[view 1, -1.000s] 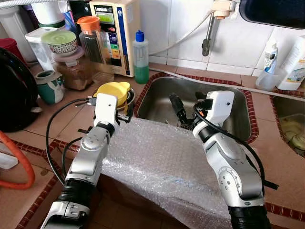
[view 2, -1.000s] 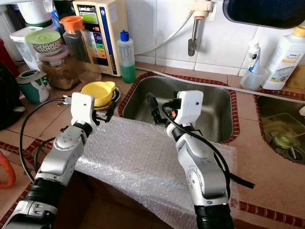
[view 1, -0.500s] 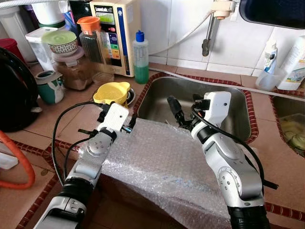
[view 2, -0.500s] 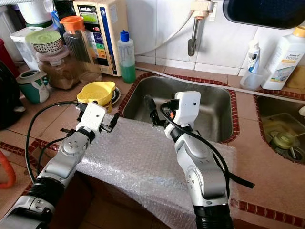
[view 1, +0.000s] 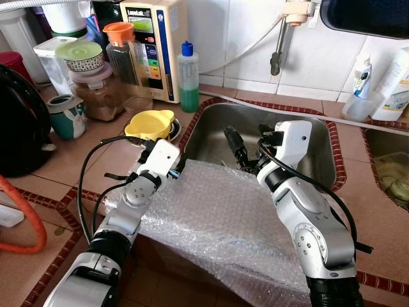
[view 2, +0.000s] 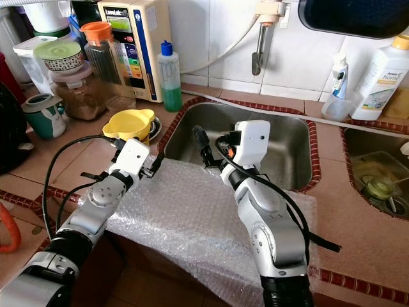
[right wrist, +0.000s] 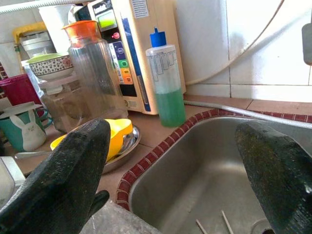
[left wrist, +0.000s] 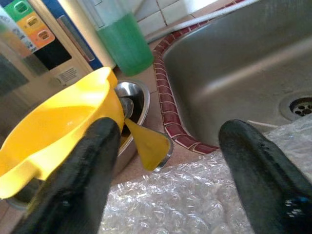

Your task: Kitchen organization

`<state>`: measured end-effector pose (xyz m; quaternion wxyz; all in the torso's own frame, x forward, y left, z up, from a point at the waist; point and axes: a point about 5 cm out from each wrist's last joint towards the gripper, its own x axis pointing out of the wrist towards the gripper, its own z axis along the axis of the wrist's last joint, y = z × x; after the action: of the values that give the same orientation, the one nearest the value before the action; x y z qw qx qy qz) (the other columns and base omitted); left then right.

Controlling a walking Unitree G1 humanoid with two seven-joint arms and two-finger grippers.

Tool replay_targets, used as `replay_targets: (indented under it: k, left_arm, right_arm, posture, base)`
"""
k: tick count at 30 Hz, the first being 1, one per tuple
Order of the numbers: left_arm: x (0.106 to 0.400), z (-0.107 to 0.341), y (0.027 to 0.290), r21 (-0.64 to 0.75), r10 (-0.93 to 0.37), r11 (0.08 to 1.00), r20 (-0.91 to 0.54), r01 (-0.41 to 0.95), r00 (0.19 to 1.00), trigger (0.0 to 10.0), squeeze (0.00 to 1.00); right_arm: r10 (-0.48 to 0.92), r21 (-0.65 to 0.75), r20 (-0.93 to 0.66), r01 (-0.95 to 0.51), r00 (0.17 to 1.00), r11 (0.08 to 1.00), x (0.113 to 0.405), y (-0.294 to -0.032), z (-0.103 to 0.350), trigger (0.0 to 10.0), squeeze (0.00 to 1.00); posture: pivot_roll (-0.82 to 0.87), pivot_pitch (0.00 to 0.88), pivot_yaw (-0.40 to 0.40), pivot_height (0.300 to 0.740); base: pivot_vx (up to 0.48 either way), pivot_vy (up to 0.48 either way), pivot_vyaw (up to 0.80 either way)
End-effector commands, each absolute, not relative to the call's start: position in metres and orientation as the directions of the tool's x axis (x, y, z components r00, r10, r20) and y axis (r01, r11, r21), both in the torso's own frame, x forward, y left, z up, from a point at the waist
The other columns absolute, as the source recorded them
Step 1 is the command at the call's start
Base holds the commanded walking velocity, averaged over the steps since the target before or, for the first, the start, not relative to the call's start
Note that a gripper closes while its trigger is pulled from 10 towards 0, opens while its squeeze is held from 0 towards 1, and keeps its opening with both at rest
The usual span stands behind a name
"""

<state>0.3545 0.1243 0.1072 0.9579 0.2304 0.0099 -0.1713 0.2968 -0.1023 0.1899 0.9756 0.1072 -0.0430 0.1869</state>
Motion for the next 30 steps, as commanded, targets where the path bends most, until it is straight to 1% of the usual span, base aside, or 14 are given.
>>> replay_targets:
  k: [1,5,6,10,11,15,17,18,19,20,23,25,30]
  left_arm:
    - [0.357,0.109,0.124,0.474,-0.339,0.81,-0.101,0.345,0.935,10.0,0.0]
    - [0.358,0.107,0.124,0.478,-0.331,0.809,-0.111,0.342,0.937,10.0,0.0]
    - [0.358,0.107,0.124,0.473,-0.332,0.81,-0.118,0.347,0.936,10.0,0.0]
    - [0.36,0.105,0.124,0.48,-0.327,0.805,-0.131,0.349,0.936,10.0,0.0]
    - [0.36,0.105,0.124,0.484,-0.328,0.802,-0.135,0.351,0.935,10.0,0.0]
    - [0.361,0.104,0.126,0.492,-0.321,0.799,-0.138,0.346,0.937,10.0,0.0]
    - [0.361,0.104,0.126,0.49,-0.315,0.802,-0.139,0.341,0.939,10.0,0.0]
    - [0.361,0.103,0.126,0.479,-0.322,0.805,-0.146,0.352,0.935,4.7,0.0]
    - [0.361,0.103,0.127,0.471,-0.323,0.808,-0.148,0.354,0.935,2.4,0.0]
    - [0.361,0.103,0.127,0.467,-0.32,0.811,-0.149,0.352,0.936,0.6,0.0]
    - [0.362,0.103,0.127,0.471,-0.321,0.808,-0.149,0.353,0.935,0.5,0.0]
    - [0.362,0.103,0.127,0.472,-0.325,0.806,-0.149,0.356,0.934,0.0,0.0]
    - [0.362,0.103,0.128,0.476,-0.33,0.802,-0.153,0.362,0.931,0.0,0.0]
  right_arm:
    - [0.361,0.19,0.143,-0.383,0.922,0.904,0.294,-0.102,0.195,10.0,0.0]
    - [0.369,0.208,0.14,-0.392,0.919,0.896,0.293,-0.101,0.195,10.0,0.0]
    - [0.397,0.221,0.136,-0.418,0.908,0.881,0.292,-0.098,0.195,10.0,0.0]
    - [0.542,0.248,0.086,-0.545,0.836,0.801,0.28,-0.084,0.189,10.0,0.0]
    - [0.601,0.23,0.025,-0.59,0.799,0.774,0.275,-0.08,0.182,10.0,0.0]
    - [0.671,0.226,-0.056,-0.645,0.739,0.73,0.265,-0.079,0.171,10.0,0.0]
    - [0.677,0.217,-0.073,-0.651,0.732,0.728,0.264,-0.079,0.169,10.0,0.0]
    - [0.678,0.208,-0.088,-0.652,0.73,0.729,0.263,-0.081,0.167,10.0,0.0]
    - [0.679,0.207,-0.095,-0.653,0.728,0.729,0.262,-0.081,0.167,10.0,0.0]
    - [0.681,0.205,-0.101,-0.654,0.726,0.728,0.262,-0.081,0.166,10.0,0.0]
    - [0.684,0.201,-0.109,-0.658,0.722,0.726,0.261,-0.082,0.165,10.0,0.0]
    - [0.684,0.196,-0.12,-0.659,0.719,0.726,0.26,-0.082,0.164,10.0,0.0]
    - [0.693,0.19,-0.129,-0.668,0.709,0.719,0.258,-0.081,0.163,10.0,0.0]
  posture:
    - [0.0,0.0,0.062,0.74]
    - [0.0,0.0,0.065,0.74]
    - [0.0,0.0,0.064,0.74]
    - [-0.01,0.0,0.064,0.74]
    - [-0.01,0.0,0.065,0.74]
    - [-0.01,0.0,0.066,0.74]
    - [-0.01,0.0,0.067,0.74]
    - [-0.01,0.0,0.066,0.74]
    - [-0.01,0.0,0.067,0.74]
    - [-0.01,0.0,0.067,0.74]
    - [-0.01,0.0,0.067,0.74]
    - [-0.01,0.0,0.068,0.74]
    - [-0.01,0.0,0.07,0.74]
  base:
    - [0.0,0.0,0.0]
    - [0.0,0.0,0.0]
    - [0.0,0.0,0.0]
    - [0.0,0.0,0.0]
    - [0.0,0.0,0.0]
    - [0.0,0.0,0.0]
    - [0.0,0.0,0.0]
    - [0.0,0.0,0.0]
    - [0.0,0.0,0.0]
    - [0.0,0.0,0.0]
    - [0.0,0.0,0.0]
    - [0.0,0.0,0.0]
    - [0.0,0.0,0.0]
